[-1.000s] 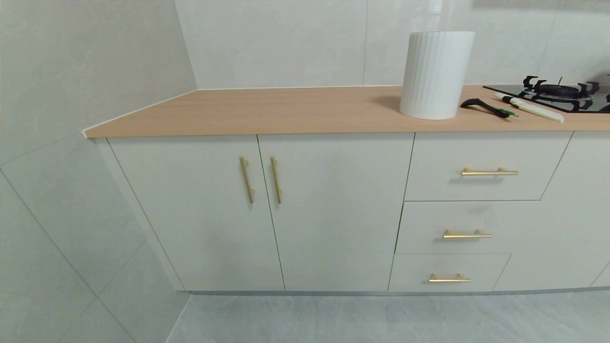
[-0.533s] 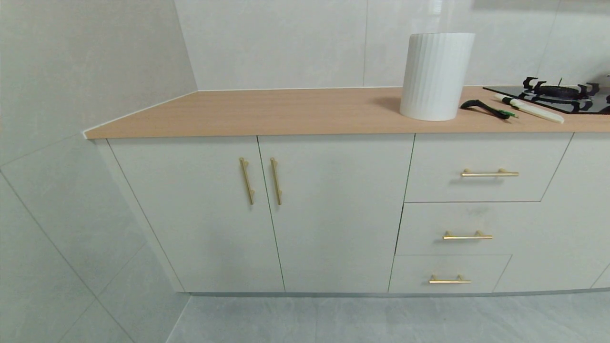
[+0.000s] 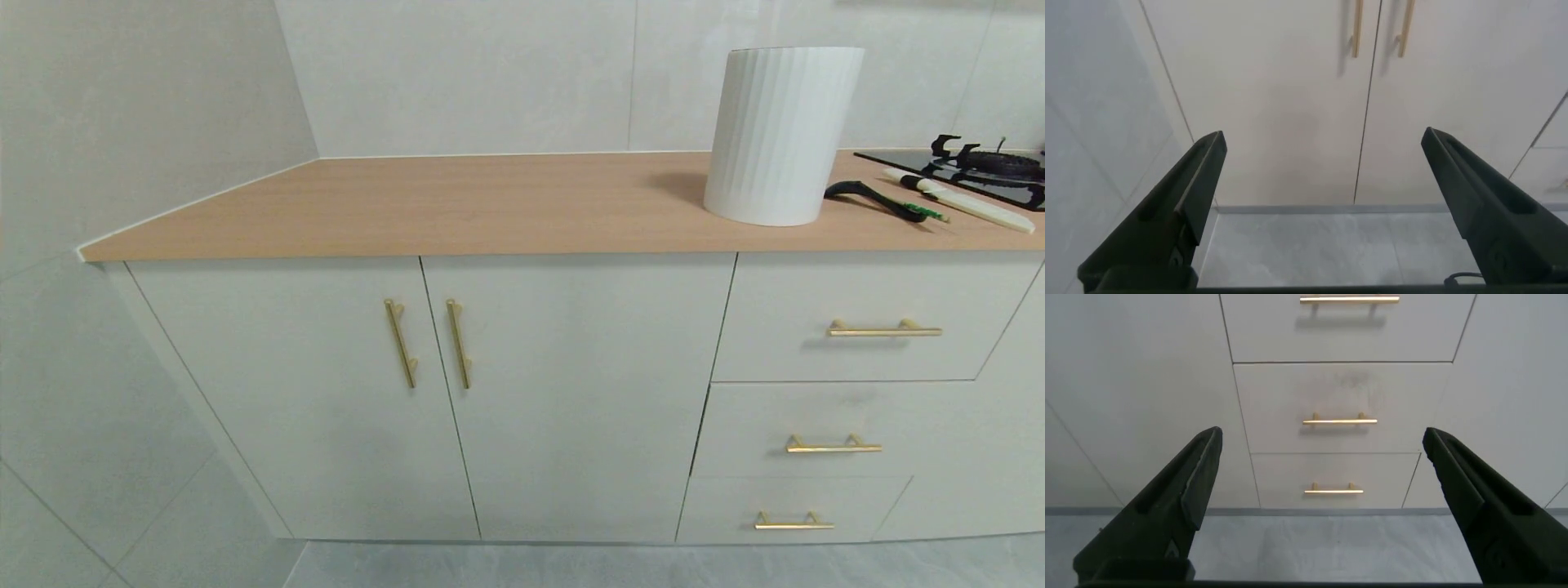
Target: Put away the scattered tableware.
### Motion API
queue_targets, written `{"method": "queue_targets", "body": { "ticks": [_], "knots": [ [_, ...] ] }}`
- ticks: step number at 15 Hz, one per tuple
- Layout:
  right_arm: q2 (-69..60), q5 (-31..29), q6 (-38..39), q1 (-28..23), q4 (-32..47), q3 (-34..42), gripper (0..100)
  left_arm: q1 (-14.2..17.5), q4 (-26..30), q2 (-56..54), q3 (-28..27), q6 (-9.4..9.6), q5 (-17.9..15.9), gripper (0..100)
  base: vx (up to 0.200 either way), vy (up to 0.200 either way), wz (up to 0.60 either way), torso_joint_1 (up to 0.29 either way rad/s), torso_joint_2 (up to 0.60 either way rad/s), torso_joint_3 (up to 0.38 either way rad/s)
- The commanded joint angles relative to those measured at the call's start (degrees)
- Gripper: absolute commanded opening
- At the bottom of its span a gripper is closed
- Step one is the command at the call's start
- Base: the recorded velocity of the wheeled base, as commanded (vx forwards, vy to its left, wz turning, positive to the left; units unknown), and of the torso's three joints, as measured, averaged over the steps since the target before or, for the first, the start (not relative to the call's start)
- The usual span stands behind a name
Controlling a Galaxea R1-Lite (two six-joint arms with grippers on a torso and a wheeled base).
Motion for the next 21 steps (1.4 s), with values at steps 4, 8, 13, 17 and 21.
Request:
{"method": "queue_targets", "body": {
  "ticks": [4,8,13,17,21],
  "knots": [
    [0.09,0.00,-0.04,0.01,0.00,0.01,100,0.01,0.00,0.00,0.00,0.01,0.01,100,0.000,0.000,0.00,0.000,0.00,0.000],
    [0.09,0.00,-0.04,0.01,0.00,0.01,100,0.01,0.08,0.00,0.00,0.01,0.01,100,0.000,0.000,0.00,0.000,0.00,0.000],
    [0.09,0.00,-0.04,0.01,0.00,0.01,100,0.01,0.00,0.00,0.00,0.01,0.01,100,0.000,-0.200,0.00,0.001,0.01,0.001],
    [0.09,-0.08,-0.04,0.01,0.00,-0.08,100,0.01,0.00,0.00,0.00,0.01,0.01,100,0.000,-0.200,0.00,0.001,0.00,0.002],
    [0.09,0.00,-0.04,0.01,0.00,0.01,100,0.01,0.00,0.00,0.00,-0.08,0.01,100,0.000,-0.050,0.00,0.001,0.00,-0.001]
  ]
}}
